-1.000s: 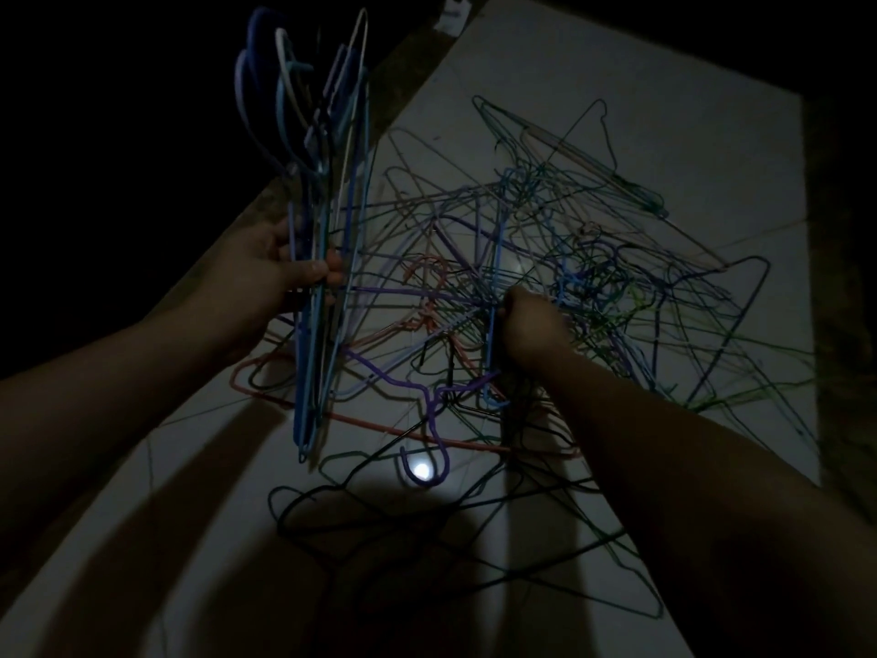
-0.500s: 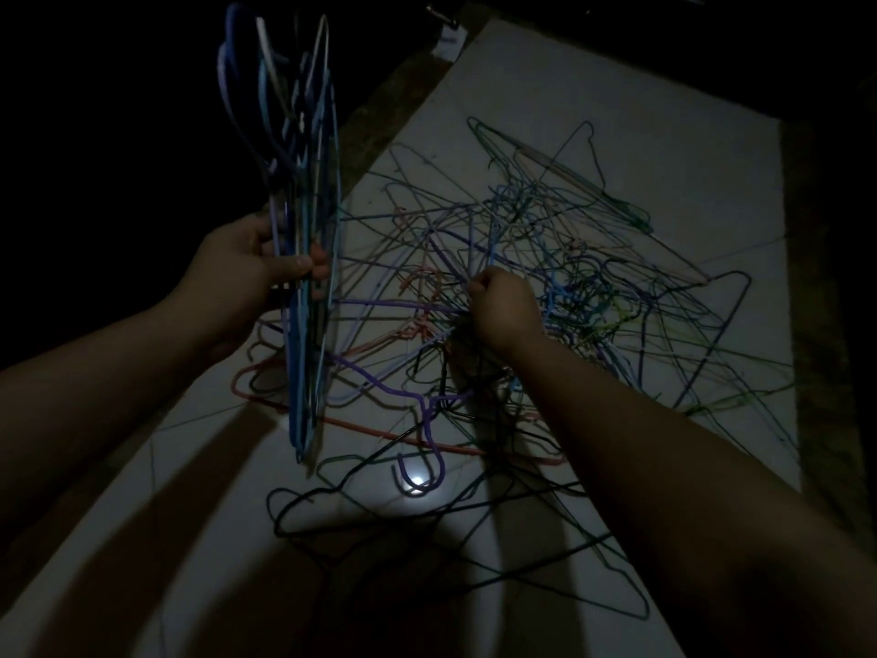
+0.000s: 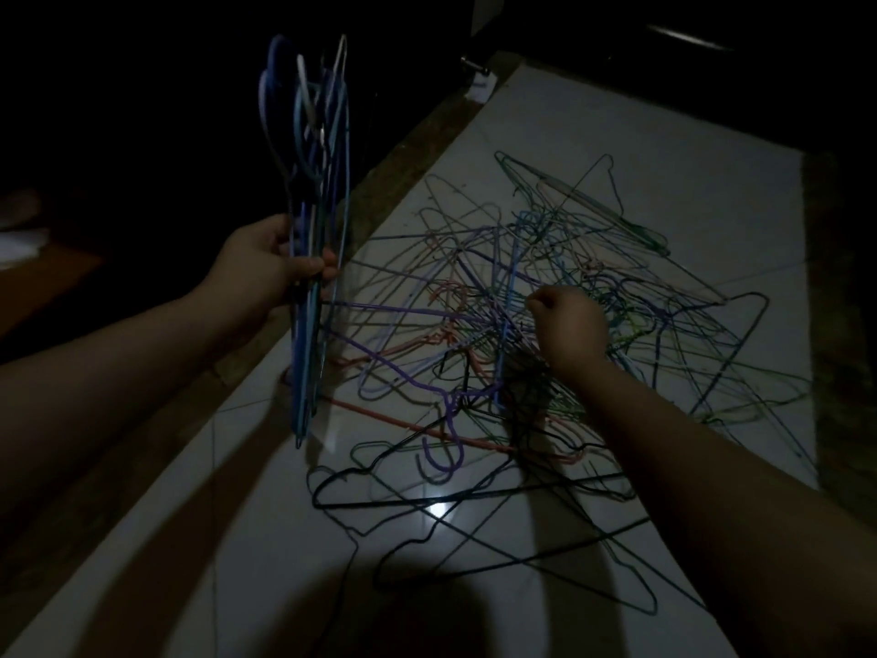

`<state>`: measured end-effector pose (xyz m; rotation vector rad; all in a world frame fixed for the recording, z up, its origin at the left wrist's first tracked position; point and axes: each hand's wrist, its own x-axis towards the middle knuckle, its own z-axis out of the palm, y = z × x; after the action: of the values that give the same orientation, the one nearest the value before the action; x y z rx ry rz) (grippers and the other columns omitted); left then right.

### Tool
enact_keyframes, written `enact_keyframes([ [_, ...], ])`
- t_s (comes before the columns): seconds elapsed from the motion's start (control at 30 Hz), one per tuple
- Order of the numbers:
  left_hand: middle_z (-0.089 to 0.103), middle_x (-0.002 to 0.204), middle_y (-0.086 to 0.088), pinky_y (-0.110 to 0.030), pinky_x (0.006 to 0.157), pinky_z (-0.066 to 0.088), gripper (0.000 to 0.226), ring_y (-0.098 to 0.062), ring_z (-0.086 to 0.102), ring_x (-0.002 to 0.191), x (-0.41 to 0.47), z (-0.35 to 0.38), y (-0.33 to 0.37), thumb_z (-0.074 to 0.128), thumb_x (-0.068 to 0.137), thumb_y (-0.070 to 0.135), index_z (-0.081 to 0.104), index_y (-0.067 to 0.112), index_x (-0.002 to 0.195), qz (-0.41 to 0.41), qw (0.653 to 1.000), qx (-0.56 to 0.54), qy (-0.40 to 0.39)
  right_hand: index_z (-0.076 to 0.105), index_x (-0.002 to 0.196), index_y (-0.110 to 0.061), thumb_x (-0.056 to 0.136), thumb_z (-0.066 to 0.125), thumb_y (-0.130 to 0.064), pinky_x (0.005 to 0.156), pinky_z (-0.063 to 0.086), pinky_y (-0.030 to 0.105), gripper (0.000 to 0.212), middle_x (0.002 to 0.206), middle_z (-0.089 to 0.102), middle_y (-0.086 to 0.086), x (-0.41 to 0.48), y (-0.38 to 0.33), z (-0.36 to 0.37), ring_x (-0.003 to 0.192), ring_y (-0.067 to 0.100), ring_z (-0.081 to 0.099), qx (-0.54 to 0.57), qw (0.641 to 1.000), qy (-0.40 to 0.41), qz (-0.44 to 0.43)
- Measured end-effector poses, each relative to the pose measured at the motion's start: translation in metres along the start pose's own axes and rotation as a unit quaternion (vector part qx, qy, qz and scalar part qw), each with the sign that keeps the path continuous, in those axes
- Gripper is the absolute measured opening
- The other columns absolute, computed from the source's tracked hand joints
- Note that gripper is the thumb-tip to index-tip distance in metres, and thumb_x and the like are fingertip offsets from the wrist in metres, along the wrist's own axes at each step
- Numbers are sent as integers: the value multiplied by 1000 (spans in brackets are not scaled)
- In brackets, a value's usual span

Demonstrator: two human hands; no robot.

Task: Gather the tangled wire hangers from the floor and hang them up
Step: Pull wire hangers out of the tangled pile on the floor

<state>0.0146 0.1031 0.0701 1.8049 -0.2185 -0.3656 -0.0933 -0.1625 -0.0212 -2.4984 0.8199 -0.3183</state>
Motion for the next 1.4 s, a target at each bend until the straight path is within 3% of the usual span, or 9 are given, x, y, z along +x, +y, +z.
enact_keyframes([
  [0.13, 61, 79, 0, -15, 55, 54, 24, 3, 63, 57, -4, 17, 11, 47, 90, -10, 56, 10, 100, 9, 1000, 17, -7, 70, 107, -8, 97, 52, -20, 73, 35, 28, 24, 112, 61, 15, 3, -2, -31, 96, 31, 57, -19, 996, 74, -44],
  [0.33, 63, 79, 1, -26, 67, 54, 26, -6, 64, 69, -7, 61, 24, 50, 90, -7, 58, 18, 89, -4, 998, 32, -46, 74, 88, -4, 80, 65, -12, 68, 40, 36, 15, 79, 63, 17, 1, -7, -76, 81, 38, 57, -62, 961, 183, -200],
  [0.47, 62, 82, -4, -12, 53, 52, 22, -5, 62, 68, -18, 99, 23, 50, 89, -9, 55, 11, 99, 24, 994, 64, -83, 71, 94, -3, 78, 67, -10, 69, 43, 36, 17, 84, 67, 16, -7, -22, -100, 80, 35, 61, -51, 946, 175, -268],
  [0.6, 64, 99, -14, -28, 68, 57, 25, -17, 63, 80, -20, 118, 18, 52, 87, -10, 58, 6, 105, 26, 988, 97, -117, 69, 88, -3, 69, 71, -7, 61, 51, 38, 19, 75, 67, 15, -15, -35, -114, 68, 34, 64, -81, 915, 169, -357],
  [0.77, 60, 100, -11, -13, 54, 53, 34, -5, 59, 74, -28, 132, 19, 50, 88, -13, 55, 5, 116, 11, 984, 100, -150, 61, 94, -3, 76, 72, -5, 61, 45, 40, 21, 80, 66, 17, -26, -41, -125, 73, 35, 58, -71, 935, 113, -327],
  [1.0, 60, 106, -5, -28, 79, 44, 34, -20, 58, 97, -33, 142, 21, 56, 88, -3, 57, 8, 120, 20, 972, 166, -168, 53, 99, -2, 85, 67, -15, 70, 40, 42, 23, 91, 63, 17, -34, -42, -138, 82, 34, 52, -58, 949, 60, -303],
  [1.13, 60, 84, 1, -18, 59, 47, 23, -11, 59, 75, -43, 150, 27, 53, 87, -8, 56, 11, 101, 16, 972, 135, -190, 52, 97, -1, 85, 67, -14, 69, 38, 41, 22, 91, 62, 18, -37, -39, -145, 82, 34, 52, -54, 951, 62, -300],
  [1.27, 63, 83, -6, -25, 54, 53, 29, -14, 65, 71, -50, 153, 30, 42, 91, -12, 52, 11, 106, -40, 964, 34, -261, 53, 100, -1, 87, 65, -12, 65, 30, 34, 21, 95, 61, 15, -38, -31, -150, 79, 26, 47, -61, 950, 70, -298],
  [1.4, 58, 81, -7, -23, 52, 50, 27, -16, 58, 66, -53, 156, 33, 39, 93, -9, 50, 11, 108, -48, 961, 3, -271, 57, 94, 2, 79, 70, -7, 66, 38, 37, 22, 89, 61, 18, -35, -24, -151, 80, 34, 55, -50, 942, 116, -312],
])
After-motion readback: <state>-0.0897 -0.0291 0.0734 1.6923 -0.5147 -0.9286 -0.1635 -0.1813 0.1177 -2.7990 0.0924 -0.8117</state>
